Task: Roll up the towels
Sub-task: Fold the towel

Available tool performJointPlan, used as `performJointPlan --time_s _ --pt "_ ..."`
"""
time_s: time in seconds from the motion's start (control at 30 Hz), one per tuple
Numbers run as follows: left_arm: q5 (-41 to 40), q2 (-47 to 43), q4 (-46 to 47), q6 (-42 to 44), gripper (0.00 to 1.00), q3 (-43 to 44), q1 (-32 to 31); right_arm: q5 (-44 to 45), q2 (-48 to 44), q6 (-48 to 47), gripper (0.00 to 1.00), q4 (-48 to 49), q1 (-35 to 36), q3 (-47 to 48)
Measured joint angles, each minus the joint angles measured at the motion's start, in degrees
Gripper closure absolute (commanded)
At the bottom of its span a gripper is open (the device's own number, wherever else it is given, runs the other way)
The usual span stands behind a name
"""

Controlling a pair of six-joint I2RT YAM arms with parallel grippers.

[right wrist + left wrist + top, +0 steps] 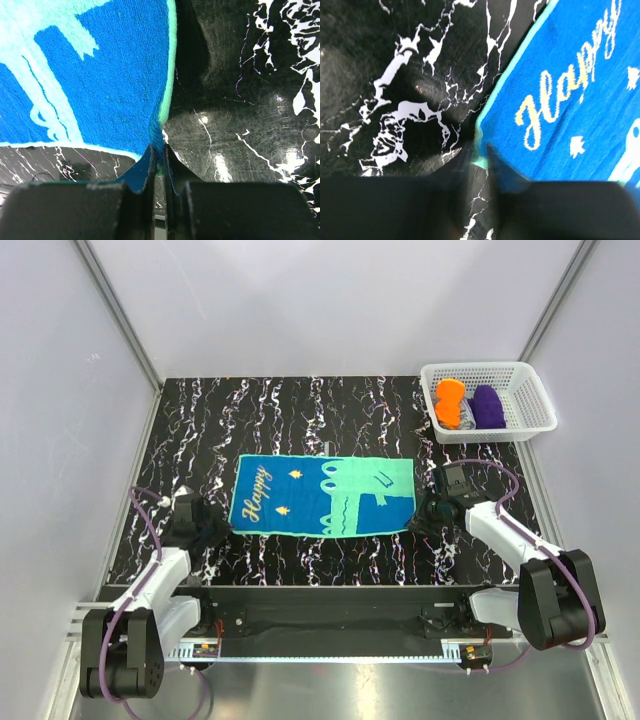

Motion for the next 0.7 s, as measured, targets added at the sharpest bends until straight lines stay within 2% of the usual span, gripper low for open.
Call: performJointPlan --time_s 0.07,0.3,0.47,0.7 --pt "0.2 0.1 0.2 0.1 1.0 0.0 0.0 0.0 0.0 0.0 0.94 0.0 0.0 0.0" --pt "0.6 -0.3 0.0 0.2 1.0 0.0 0.0 0.0 0.0 -0.3 0.96 -0.1 0.0 0.0" --pt "0.6 -5.4 -3.9 1.0 1.0 0.7 0.0 0.0 -1.2 -0.4 0.96 -1.2 0.0 0.0" --pt "0.5 -8.3 -8.6 1.9 1.0 7.9 0.0 0.0 -0.2 -1.0 0.97 -4.4 0.0 4.6"
